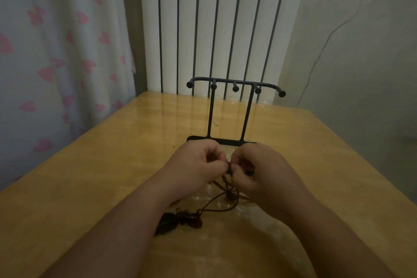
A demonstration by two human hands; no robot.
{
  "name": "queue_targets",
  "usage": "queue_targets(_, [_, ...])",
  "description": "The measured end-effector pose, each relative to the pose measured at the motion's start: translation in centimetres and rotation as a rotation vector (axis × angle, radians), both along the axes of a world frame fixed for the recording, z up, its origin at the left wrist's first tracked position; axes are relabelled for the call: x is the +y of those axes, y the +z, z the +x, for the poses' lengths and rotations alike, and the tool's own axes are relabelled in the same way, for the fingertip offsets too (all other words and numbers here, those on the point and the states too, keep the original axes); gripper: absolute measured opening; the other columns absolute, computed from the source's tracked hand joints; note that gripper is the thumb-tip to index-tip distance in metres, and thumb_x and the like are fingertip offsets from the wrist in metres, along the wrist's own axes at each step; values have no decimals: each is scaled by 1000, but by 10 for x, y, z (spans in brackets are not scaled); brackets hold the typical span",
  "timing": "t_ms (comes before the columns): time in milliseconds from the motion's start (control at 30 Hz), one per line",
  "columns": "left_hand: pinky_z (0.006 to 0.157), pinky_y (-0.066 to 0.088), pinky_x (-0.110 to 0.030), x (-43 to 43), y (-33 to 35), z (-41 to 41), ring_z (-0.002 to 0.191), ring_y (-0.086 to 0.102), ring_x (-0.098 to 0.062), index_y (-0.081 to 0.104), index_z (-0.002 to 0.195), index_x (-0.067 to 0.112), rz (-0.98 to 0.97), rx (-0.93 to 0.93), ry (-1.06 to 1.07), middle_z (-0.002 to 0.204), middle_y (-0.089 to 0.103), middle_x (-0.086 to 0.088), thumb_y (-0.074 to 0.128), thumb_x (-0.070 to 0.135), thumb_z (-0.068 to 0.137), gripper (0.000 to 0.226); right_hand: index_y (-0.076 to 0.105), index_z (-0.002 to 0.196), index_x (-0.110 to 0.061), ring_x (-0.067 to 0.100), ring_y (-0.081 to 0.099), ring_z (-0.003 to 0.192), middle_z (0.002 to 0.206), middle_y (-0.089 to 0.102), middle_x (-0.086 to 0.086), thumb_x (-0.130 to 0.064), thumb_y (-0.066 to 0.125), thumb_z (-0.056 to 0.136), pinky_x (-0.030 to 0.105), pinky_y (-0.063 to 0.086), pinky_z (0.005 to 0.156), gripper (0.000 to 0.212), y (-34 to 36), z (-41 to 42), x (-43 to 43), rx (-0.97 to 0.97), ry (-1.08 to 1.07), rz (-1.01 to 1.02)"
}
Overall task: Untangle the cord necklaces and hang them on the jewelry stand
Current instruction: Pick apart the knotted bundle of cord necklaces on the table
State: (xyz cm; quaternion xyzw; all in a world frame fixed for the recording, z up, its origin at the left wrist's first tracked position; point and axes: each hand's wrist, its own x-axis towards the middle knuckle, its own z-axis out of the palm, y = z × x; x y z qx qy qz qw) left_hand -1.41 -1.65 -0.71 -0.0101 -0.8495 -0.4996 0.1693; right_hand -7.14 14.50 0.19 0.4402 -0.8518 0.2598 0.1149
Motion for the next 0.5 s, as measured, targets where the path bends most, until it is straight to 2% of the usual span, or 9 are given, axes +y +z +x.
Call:
queue_targets(333, [62, 51, -24, 0, 2, 1, 61, 59, -7, 64, 70, 25, 63, -40, -45, 65, 62, 7, 64, 8, 85, 22, 42, 74, -37, 3, 42, 73, 76, 45, -15, -32, 55, 84, 18, 31, 58, 17, -2, 2, -4, 10, -15, -10])
queue_targets(500, [64, 52, -27, 0, 1, 0, 64, 60, -9, 63, 69, 30, 30, -37, -16, 69, 63, 6, 65, 12, 83, 22, 42, 74, -35, 4, 41, 72, 75, 45, -14, -33, 55, 85, 19, 32, 58, 16, -3, 2, -6, 9, -31, 1])
